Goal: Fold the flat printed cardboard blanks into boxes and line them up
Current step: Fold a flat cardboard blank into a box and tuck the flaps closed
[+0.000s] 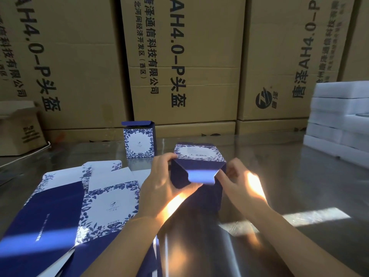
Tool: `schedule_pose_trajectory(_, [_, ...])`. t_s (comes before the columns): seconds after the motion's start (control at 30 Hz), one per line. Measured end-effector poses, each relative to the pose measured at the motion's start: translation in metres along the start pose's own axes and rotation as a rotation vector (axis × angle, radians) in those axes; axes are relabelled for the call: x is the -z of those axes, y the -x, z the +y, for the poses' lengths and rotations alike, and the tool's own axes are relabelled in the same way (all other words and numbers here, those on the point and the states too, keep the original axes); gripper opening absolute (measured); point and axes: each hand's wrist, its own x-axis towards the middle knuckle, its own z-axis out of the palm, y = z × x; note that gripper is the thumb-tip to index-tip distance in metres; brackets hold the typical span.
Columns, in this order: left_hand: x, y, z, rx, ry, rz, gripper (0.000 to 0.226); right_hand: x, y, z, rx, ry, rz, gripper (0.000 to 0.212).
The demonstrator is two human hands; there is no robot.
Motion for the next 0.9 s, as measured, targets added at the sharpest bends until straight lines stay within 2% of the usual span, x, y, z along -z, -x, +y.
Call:
schedule_pose_trajectory(0.1, [0.001, 0.000, -0.005, -0.116, -0.064, 0.076, 0.059, 0.000, 0.003, 0.001, 0.064, 0.077, -0.103, 0.041])
schedule_pose_trajectory(0.2, [0.002, -0.002, -0.003, -0.140, -0.105, 0.109, 0.044, 0.004, 0.002, -0.001, 0.124, 0.104, -0.103, 0.040])
schedule_pose_trajectory(0.33, [0.002, 0.000, 0.001, -0.160, -0.029, 0.045, 0.045, 0.009, 0.003, -0.003, 0.199, 0.133, -0.116, 0.036])
schedule_pose_trajectory(0.4, [0.005, -0.002, 0.000, -0.188, -0.100, 0.041, 0.044, 0.009, 0.004, -0.004, 0.245, 0.108, -0.071, 0.043])
schedule_pose_trajectory(0.43, [0.005, -0.003, -0.002, -0.191, -0.110, 0.020, 0.043, 0.009, 0.005, -0.005, 0.266, 0.075, -0.016, 0.039])
schedule_pose_trajectory(0.5, [0.003, -0.008, -0.003, -0.192, -0.106, -0.038, 0.033, 0.007, 0.004, -0.009, 0.275, -0.034, 0.131, 0.021])
schedule_pose_trajectory(0.57, [0.002, -0.006, 0.002, -0.254, -0.124, 0.011, 0.029, 0.006, 0.002, -0.013, 0.242, -0.183, 0.218, 0.005])
schedule_pose_trajectory(0.63, [0.002, 0.002, 0.008, -0.331, -0.143, 0.071, 0.038, 0.007, 0.000, -0.014, 0.240, -0.267, 0.236, 0.012])
schedule_pose_trajectory(0.7, [0.003, 0.005, 0.010, -0.367, -0.143, 0.059, 0.040, 0.010, -0.001, -0.015, 0.243, -0.290, 0.231, 0.015])
schedule_pose_trajectory(0.8, [0.004, 0.004, 0.011, -0.374, -0.180, 0.054, 0.044, 0.013, -0.002, -0.014, 0.253, -0.254, 0.244, 0.017])
schedule_pose_trajectory(0.9, [0.006, 0.003, 0.011, -0.383, -0.221, 0.036, 0.041, 0.015, -0.003, -0.016, 0.277, -0.184, 0.273, 0.009])
